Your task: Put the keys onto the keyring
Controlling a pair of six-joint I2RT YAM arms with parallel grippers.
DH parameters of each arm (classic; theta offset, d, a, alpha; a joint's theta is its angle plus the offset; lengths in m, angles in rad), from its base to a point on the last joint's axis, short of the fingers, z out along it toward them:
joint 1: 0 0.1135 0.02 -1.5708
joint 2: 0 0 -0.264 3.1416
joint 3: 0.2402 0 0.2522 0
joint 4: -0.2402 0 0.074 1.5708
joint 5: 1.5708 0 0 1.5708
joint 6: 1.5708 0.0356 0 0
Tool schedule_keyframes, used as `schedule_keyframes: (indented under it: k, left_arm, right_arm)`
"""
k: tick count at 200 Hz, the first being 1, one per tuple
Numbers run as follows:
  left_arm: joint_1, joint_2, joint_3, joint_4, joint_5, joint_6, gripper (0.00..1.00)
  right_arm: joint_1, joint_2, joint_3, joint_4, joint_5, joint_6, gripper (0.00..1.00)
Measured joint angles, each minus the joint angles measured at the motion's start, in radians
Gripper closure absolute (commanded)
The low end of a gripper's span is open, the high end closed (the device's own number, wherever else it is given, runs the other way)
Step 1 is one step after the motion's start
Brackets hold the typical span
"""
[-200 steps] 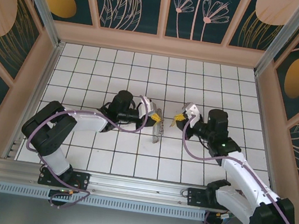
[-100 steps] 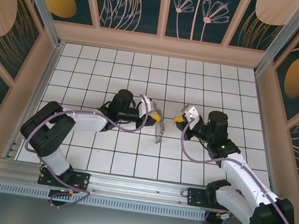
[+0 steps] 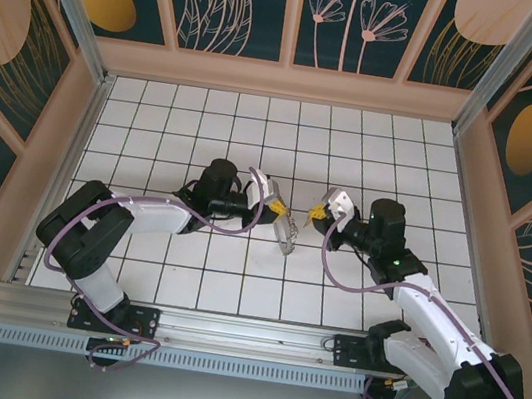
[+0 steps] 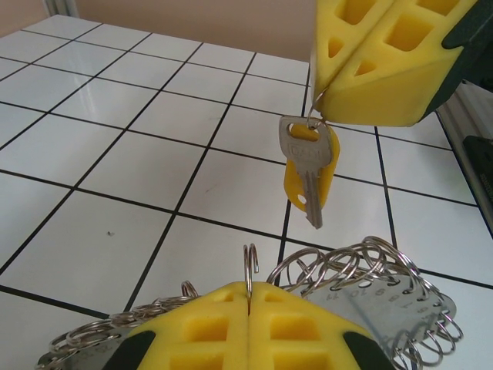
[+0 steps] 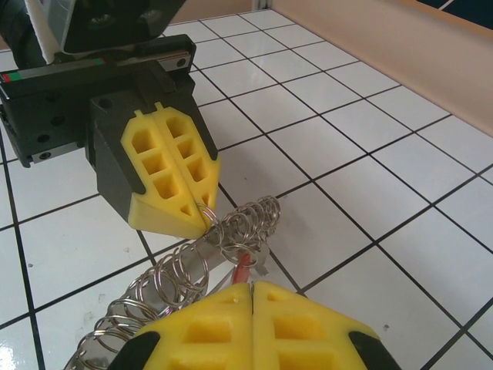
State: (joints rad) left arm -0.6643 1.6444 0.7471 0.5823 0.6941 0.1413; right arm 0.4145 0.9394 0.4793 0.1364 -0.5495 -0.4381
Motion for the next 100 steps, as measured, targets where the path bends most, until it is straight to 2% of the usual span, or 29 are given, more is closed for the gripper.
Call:
schedule_keyframes:
  k: [100]
  left_arm:
    - [0.000,0.017,0.001,0.024,0.000,-0.005,1.00]
  right_arm:
    - [0.006,0.009,-0.021,0.053,0.030,0.018,1.00]
